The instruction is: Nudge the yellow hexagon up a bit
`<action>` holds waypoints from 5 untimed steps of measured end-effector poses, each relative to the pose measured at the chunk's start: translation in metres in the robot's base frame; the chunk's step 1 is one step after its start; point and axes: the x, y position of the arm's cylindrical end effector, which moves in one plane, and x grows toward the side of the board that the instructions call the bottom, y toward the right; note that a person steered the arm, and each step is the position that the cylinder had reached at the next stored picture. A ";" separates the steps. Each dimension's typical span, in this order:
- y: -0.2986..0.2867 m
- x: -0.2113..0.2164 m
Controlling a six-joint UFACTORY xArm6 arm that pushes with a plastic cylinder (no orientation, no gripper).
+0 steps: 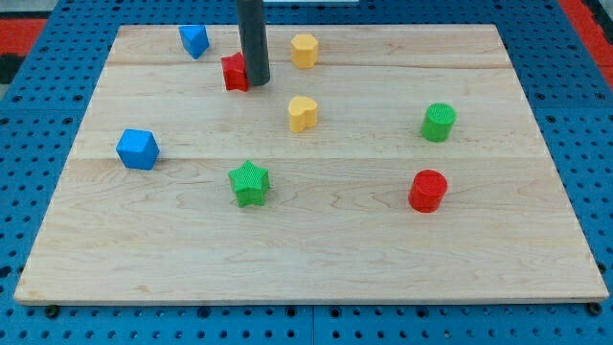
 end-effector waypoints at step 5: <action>0.025 0.032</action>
